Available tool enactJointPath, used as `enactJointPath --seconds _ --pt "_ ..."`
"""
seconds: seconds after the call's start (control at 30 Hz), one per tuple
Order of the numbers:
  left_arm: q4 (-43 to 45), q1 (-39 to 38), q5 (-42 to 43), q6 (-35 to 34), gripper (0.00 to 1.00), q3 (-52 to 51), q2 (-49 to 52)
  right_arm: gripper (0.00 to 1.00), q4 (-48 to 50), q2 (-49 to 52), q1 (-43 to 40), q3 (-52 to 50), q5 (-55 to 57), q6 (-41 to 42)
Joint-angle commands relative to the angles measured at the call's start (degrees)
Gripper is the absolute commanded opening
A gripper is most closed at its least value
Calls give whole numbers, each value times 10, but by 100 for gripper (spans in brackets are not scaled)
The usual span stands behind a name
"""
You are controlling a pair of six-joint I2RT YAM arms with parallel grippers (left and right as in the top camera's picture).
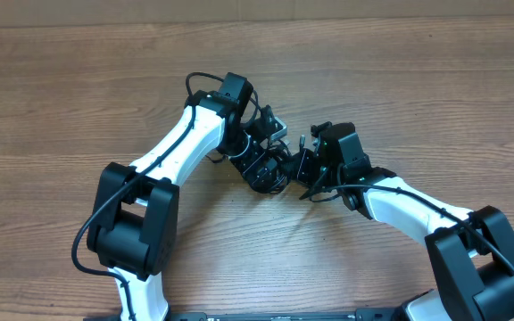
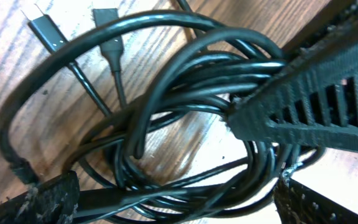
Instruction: Untangle cables
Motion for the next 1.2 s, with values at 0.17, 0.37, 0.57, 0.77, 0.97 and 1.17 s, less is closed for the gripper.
enactJointPath --seconds 0.17,0.37,0.57,0.77,0.97,1.17 --pt "23 5 -66 -66 100 -5 -12 4 3 -11 -4 8 4 -5" --pt "31 7 -66 -71 98 -7 -12 4 -3 -11 -4 8 4 -5" --pt "28 7 -64 -50 98 -7 -11 4 -5 -11 -4 7 4 -5" --pt "29 10 -64 -50 100 -7 -11 4 -7 -11 -4 7 10 -5" --pt "23 10 -64 -36 95 -7 -11 7 -13 -11 -4 7 10 -5" --pt "16 10 -64 -15 89 -7 -11 4 -10 -11 -4 7 10 -2"
